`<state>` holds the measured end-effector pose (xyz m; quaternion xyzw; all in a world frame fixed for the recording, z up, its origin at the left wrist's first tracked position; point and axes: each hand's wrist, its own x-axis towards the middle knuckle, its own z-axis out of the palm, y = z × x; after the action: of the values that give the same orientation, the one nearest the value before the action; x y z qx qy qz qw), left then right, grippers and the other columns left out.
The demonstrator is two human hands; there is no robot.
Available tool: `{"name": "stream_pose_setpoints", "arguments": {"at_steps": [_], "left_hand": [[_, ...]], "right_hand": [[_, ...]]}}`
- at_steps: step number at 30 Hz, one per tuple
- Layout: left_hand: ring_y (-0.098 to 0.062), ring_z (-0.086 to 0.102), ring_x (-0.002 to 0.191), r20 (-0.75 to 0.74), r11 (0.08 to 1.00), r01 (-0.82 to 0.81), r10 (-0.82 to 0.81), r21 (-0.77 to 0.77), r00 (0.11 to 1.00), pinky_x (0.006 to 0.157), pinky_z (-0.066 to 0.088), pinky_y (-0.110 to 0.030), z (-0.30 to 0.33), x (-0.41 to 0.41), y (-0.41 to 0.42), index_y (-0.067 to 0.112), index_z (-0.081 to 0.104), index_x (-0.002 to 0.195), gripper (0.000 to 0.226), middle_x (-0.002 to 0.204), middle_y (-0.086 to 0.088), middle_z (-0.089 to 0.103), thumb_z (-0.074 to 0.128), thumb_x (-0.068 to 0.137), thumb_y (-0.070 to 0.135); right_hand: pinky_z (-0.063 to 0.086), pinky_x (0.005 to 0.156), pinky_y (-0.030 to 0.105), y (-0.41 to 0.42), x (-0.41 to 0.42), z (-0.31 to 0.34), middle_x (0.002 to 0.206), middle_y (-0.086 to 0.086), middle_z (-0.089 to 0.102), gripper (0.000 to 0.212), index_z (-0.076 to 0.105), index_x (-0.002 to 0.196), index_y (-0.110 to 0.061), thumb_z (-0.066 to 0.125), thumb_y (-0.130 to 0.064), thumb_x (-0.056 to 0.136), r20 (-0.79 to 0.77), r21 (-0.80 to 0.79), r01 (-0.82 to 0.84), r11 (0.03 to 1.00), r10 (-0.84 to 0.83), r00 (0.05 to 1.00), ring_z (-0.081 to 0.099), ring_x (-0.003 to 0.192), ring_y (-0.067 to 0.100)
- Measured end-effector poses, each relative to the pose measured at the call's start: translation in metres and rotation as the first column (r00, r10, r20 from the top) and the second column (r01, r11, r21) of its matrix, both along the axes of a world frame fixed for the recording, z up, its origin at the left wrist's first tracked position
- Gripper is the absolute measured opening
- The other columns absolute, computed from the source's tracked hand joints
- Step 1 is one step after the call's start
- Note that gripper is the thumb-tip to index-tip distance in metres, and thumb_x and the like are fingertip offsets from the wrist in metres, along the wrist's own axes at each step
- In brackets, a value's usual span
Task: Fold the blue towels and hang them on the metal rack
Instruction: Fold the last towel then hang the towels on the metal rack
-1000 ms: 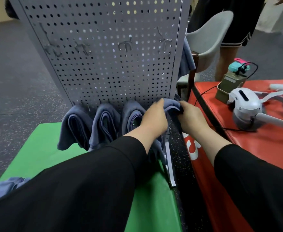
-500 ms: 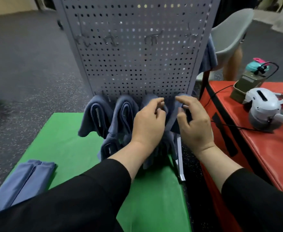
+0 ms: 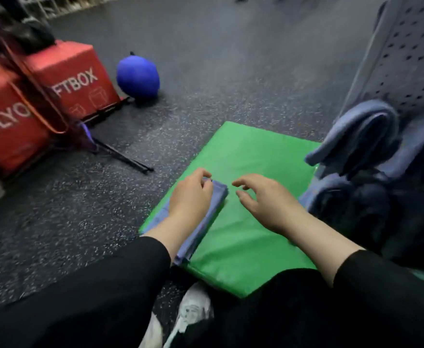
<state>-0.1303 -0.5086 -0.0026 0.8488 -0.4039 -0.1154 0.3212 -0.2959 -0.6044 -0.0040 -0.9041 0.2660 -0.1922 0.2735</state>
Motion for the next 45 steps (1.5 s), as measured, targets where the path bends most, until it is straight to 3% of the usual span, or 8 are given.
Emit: {"name": "stream_pose_setpoints", "arguments": {"at_steps": [3, 7, 15, 22, 28, 33, 41, 45], "left_hand": [[-0.04, 0.064, 0.102, 0.009, 0.979, -0.06, 0.06, 0.195, 0.998, 0.084, 0.051, -0.044, -0.036, 0.065, 0.031, 0.013, 0.069, 0.106, 0.02, 0.106, -0.017, 0.073, 0.052, 0.097, 0.02], [-0.038, 0.065, 0.105, -0.009, 0.915, -0.037, 0.044, 0.402, 0.999, 0.084, 0.052, -0.04, -0.088, 0.12, 0.049, 0.017, 0.07, 0.108, 0.024, 0.112, -0.016, 0.073, 0.05, 0.096, 0.024], [-0.039, 0.062, 0.11, 0.016, 0.851, 0.13, -0.161, 0.509, 0.987, 0.082, 0.047, -0.042, -0.175, 0.109, 0.029, 0.008, 0.061, 0.106, 0.019, 0.114, -0.019, 0.067, 0.048, 0.101, 0.021], [-0.034, 0.063, 0.105, 0.233, 0.875, 0.049, -0.181, 0.482, 0.955, 0.083, 0.051, -0.042, -0.218, 0.092, 0.028, 0.014, 0.065, 0.108, 0.014, 0.111, -0.008, 0.064, 0.059, 0.096, 0.019], [-0.033, 0.064, 0.093, 0.232, 0.867, -0.054, -0.072, 0.495, 0.97, 0.073, 0.049, -0.041, -0.231, 0.084, 0.028, 0.018, 0.063, 0.103, 0.018, 0.099, -0.007, 0.066, 0.07, 0.086, 0.017], [-0.035, 0.053, 0.12, 0.145, 0.866, -0.073, 0.001, 0.494, 0.989, 0.096, 0.042, -0.043, -0.229, 0.083, 0.016, 0.01, 0.046, 0.142, 0.042, 0.13, -0.013, 0.054, 0.049, 0.104, 0.027], [-0.036, 0.057, 0.117, -0.02, 0.909, -0.108, 0.127, 0.402, 0.992, 0.094, 0.041, -0.044, -0.222, 0.084, 0.006, 0.016, 0.053, 0.118, 0.025, 0.122, -0.01, 0.062, 0.061, 0.095, 0.021], [-0.038, 0.059, 0.114, -0.155, 0.938, -0.111, 0.17, 0.329, 0.973, 0.091, 0.045, -0.043, -0.213, 0.083, -0.003, 0.012, 0.051, 0.124, 0.039, 0.118, -0.013, 0.067, 0.068, 0.09, 0.022]], "right_hand": [[0.038, 0.109, 0.032, 0.009, 0.061, -0.035, 0.144, 0.004, 0.057, 0.04, 0.056, 0.14, -0.018, 0.054, -0.028, 0.101, -0.24, 0.03, -0.082, 0.996, 0.087, 0.967, 0.053, 0.132, 0.024], [0.038, 0.112, 0.039, 0.008, 0.117, -0.092, 0.153, 0.005, 0.048, 0.047, 0.045, 0.148, -0.019, 0.049, -0.029, 0.102, -0.445, 0.071, -0.129, 0.989, 0.147, 0.883, 0.047, 0.138, 0.026], [0.028, 0.119, 0.051, 0.004, 0.148, -0.183, 0.17, -0.004, 0.006, 0.055, 0.021, 0.159, -0.022, 0.034, -0.019, 0.106, -0.695, 0.082, -0.251, 0.965, 0.236, 0.679, 0.008, 0.156, 0.019], [0.021, 0.121, 0.056, -0.004, 0.147, -0.213, 0.169, -0.009, 0.0, 0.059, 0.016, 0.161, -0.026, 0.032, -0.015, 0.105, -0.717, 0.124, -0.253, 0.96, 0.263, 0.646, 0.002, 0.156, 0.017], [0.026, 0.119, 0.053, -0.01, 0.148, -0.216, 0.168, -0.009, 0.012, 0.058, 0.024, 0.158, -0.027, 0.038, -0.017, 0.103, -0.656, 0.12, -0.229, 0.966, 0.25, 0.712, 0.011, 0.155, 0.016], [0.03, 0.117, 0.051, -0.014, 0.144, -0.218, 0.168, -0.009, 0.017, 0.056, 0.028, 0.157, -0.028, 0.04, -0.019, 0.103, -0.628, 0.118, -0.207, 0.971, 0.235, 0.742, 0.014, 0.155, 0.017], [0.034, 0.115, 0.049, -0.017, 0.143, -0.217, 0.168, -0.008, 0.018, 0.053, 0.03, 0.156, -0.027, 0.038, -0.019, 0.104, -0.618, 0.138, -0.188, 0.973, 0.233, 0.751, 0.016, 0.154, 0.016], [0.035, 0.114, 0.045, -0.017, 0.142, -0.215, 0.167, -0.01, 0.019, 0.055, 0.028, 0.157, -0.026, 0.037, -0.019, 0.104, -0.603, 0.149, -0.174, 0.973, 0.229, 0.765, 0.019, 0.154, 0.016]]}}
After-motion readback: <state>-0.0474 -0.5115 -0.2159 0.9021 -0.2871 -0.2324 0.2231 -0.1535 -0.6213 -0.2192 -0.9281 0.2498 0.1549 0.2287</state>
